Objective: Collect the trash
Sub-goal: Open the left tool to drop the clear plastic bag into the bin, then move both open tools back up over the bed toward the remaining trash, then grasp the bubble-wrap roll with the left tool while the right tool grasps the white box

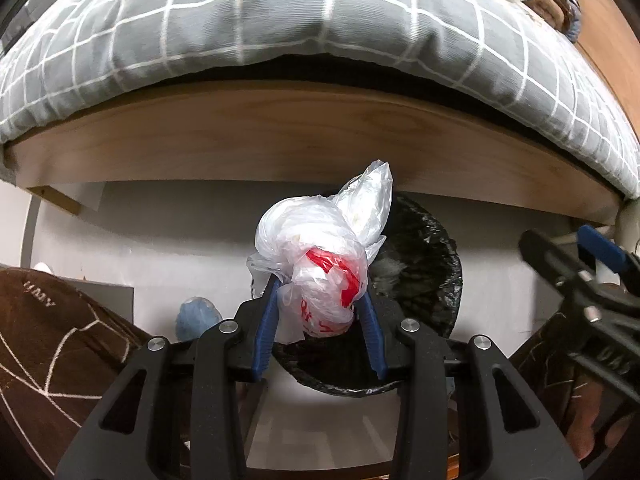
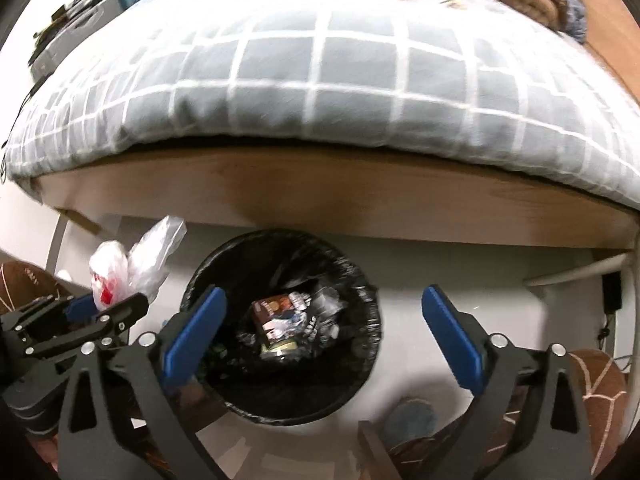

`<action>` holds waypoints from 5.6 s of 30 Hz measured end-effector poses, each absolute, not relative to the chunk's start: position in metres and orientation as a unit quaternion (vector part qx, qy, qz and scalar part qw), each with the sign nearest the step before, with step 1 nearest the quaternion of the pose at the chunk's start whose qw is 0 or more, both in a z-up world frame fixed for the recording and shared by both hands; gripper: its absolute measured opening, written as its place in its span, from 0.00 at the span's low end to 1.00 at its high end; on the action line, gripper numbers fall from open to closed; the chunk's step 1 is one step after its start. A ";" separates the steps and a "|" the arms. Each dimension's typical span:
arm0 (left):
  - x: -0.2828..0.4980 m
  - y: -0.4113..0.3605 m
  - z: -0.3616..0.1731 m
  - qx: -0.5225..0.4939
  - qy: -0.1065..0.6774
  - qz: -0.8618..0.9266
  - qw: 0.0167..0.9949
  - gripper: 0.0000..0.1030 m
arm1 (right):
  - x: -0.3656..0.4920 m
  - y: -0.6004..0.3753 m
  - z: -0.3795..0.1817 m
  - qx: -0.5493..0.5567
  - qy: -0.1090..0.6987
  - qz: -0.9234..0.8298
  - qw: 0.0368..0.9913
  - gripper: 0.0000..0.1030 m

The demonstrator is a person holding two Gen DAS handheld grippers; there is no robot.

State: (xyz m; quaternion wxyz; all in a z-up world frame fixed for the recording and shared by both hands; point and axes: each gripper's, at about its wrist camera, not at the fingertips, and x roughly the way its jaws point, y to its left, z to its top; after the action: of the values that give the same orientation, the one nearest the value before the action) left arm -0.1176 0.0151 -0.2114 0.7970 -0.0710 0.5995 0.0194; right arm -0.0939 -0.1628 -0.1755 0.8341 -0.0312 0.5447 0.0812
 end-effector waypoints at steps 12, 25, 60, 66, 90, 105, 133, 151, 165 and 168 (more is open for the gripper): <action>-0.106 -0.029 -0.219 -0.050 0.610 -0.014 0.790 0.36 | -0.095 -0.219 -0.151 -0.016 0.519 0.033 0.854 0.93; -0.110 -0.048 -0.212 -0.040 0.578 -0.023 0.815 0.84 | -0.095 -0.228 -0.151 -0.001 0.518 0.030 0.855 0.93; -0.116 0.021 -0.073 -0.052 0.470 0.029 0.881 0.94 | -0.088 -0.207 -0.038 -0.017 0.432 0.046 0.901 0.93; -0.114 0.029 -0.048 -0.048 0.458 0.031 0.887 0.94 | -0.086 -0.200 -0.010 -0.025 0.413 0.050 0.909 0.93; -0.005 0.045 -0.006 -0.048 0.455 0.028 0.889 0.94 | 0.017 -0.170 0.037 -0.039 0.398 0.110 0.910 0.93; 0.099 0.057 -0.008 -0.046 0.445 0.027 0.894 0.93 | 0.114 -0.137 0.041 -0.071 0.372 0.128 0.917 0.93; 0.268 0.081 -0.082 -0.032 0.464 0.017 0.885 0.93 | 0.191 -0.112 -0.057 -0.043 0.405 0.183 0.895 0.78; 0.283 0.088 -0.101 -0.049 0.471 0.014 0.881 0.49 | 0.201 -0.103 -0.080 -0.035 0.446 0.219 0.867 0.41; 0.279 0.090 -0.096 -0.052 0.464 0.026 0.884 0.30 | 0.199 -0.096 -0.089 -0.048 0.451 0.210 0.867 0.39; 0.278 0.090 -0.095 -0.052 0.464 0.030 0.884 0.29 | 0.202 -0.100 -0.089 -0.027 0.455 0.203 0.866 0.39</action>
State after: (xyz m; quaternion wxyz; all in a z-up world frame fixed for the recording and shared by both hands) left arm 0.2778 0.0899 -0.0947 0.8837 -0.0521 0.4643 0.0296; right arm 0.2021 -0.1000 -0.0886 0.8664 -0.0271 0.4554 0.2030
